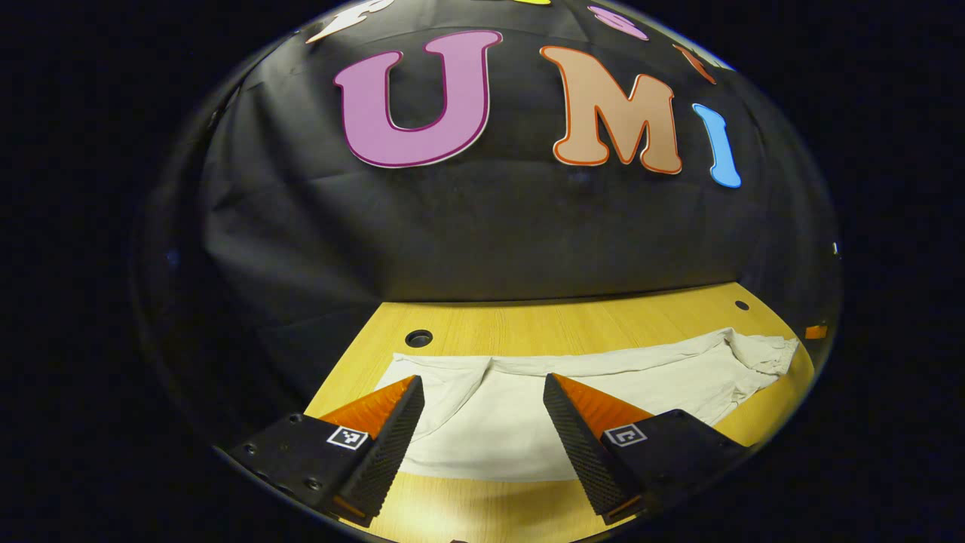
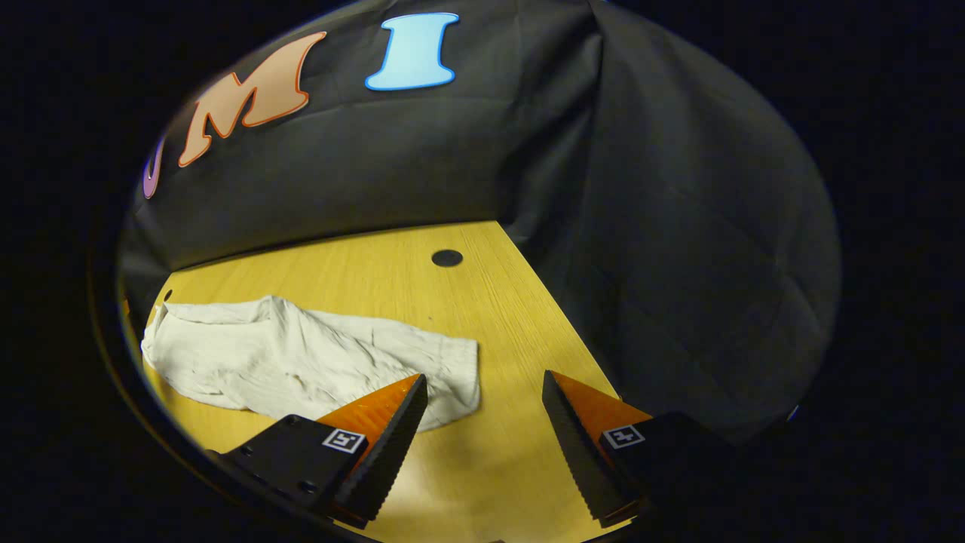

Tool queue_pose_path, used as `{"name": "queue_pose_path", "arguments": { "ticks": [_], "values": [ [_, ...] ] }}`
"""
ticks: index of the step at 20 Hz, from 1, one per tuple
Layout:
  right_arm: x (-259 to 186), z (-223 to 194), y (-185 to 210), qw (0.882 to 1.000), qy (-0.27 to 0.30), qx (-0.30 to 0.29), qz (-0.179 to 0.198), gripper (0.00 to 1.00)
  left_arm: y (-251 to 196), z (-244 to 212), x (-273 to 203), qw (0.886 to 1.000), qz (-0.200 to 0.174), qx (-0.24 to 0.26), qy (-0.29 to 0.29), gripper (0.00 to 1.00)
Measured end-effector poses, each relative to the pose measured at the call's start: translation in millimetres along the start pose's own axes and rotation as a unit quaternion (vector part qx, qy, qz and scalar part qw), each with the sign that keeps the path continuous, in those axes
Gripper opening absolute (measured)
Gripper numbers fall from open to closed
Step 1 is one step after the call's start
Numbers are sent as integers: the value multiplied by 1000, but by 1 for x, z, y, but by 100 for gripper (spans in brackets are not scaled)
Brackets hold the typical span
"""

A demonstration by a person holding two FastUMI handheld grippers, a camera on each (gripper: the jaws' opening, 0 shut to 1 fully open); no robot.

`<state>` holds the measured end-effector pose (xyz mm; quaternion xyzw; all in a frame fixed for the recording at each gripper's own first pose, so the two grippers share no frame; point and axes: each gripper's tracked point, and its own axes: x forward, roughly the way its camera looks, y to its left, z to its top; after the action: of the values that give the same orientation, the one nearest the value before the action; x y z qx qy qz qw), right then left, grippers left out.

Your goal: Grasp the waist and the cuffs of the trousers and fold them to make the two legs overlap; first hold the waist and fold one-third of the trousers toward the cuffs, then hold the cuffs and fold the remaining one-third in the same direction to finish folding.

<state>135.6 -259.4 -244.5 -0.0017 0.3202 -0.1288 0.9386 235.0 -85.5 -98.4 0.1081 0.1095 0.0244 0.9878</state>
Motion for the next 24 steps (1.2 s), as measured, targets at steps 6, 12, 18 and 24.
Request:
{"name": "queue_pose_path", "arguments": {
  "ticks": [6,12,18,24],
  "values": [
    [34,-38,36,993,54,73,69,98,-24,-8,-30,1000,19,-17,4,97],
    [55,-29,73,966,66,200,151,95,-54,3,-44,1000,18,-10,-9,97],
    [65,-33,70,958,70,236,146,37,-84,14,-42,999,3,-31,-22,97],
    [48,-11,74,970,22,208,127,19,-90,17,-39,999,-7,-38,-28,97]
  ]
}}
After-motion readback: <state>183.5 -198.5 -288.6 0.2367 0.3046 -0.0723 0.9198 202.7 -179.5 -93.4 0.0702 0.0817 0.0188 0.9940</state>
